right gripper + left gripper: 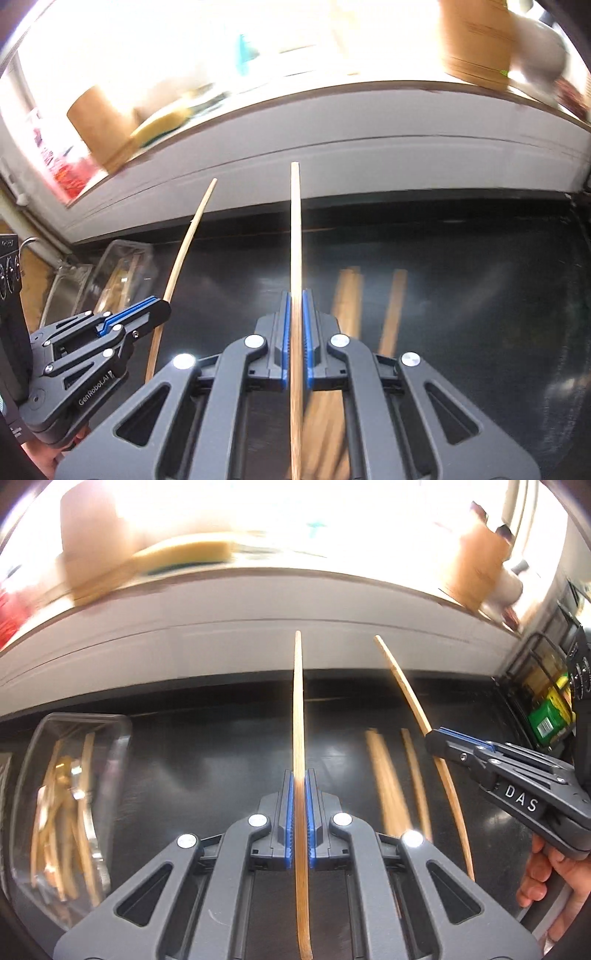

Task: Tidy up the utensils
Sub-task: 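Carry both chopsticks upright over the clear tray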

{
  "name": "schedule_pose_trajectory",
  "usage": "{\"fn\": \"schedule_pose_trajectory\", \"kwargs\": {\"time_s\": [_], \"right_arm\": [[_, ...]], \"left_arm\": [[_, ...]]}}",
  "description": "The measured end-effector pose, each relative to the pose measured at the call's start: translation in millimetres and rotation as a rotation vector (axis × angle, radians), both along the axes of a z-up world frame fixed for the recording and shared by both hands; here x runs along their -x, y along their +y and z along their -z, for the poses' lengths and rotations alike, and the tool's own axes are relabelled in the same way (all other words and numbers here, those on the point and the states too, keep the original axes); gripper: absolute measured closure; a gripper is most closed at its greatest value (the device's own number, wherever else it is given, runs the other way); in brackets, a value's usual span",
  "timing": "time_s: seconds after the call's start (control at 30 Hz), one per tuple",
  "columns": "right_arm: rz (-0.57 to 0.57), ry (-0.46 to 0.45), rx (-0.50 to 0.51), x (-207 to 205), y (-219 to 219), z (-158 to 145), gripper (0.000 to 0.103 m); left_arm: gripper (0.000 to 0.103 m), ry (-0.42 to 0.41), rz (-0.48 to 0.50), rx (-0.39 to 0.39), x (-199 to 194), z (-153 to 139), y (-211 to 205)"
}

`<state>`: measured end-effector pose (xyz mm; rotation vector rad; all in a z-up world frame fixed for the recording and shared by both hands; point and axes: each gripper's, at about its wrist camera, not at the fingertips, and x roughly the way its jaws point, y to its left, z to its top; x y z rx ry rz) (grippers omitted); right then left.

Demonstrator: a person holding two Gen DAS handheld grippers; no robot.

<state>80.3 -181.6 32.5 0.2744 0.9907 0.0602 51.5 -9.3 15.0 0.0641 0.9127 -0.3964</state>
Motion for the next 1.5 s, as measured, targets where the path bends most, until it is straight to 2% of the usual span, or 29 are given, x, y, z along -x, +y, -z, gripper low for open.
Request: {"fn": "schedule_pose_trajectory", "kwargs": {"time_s": [0.1, 0.17, 0.27, 0.4, 0.63, 1.0, 1.5], "right_arm": [[-0.102, -0.023, 0.041, -4, 55, -2, 0.096], [-0.114, -0.021, -0.012, -9, 81, -3, 0.096], [-0.160, -0.027, -0.010, -18, 124, -6, 0.096], [-0.183, -0.028, -0.049, -28, 168, -10, 0.096], [-0.185, -0.010, -0.097, -39, 233, -4, 0.096], [-0.126, 0.019, -0.114, -48, 285, 8, 0.096], [-0.049, 0.054, -0.069, -47, 287, 19, 0.096]], "left_arm": [[0.098, 0.003, -0.062, 0.009, -4, -4, 55], [0.098, 0.005, -0.098, 0.006, -3, -8, 88], [0.098, -0.003, -0.144, -0.001, -4, -14, 134], [0.098, 0.003, -0.199, 0.003, -9, -16, 191], [0.098, 0.031, -0.219, -0.011, -20, -11, 259], [0.098, 0.038, -0.176, -0.027, -34, -1, 304], [0.098, 0.045, -0.124, -0.009, -45, 9, 308]]}}
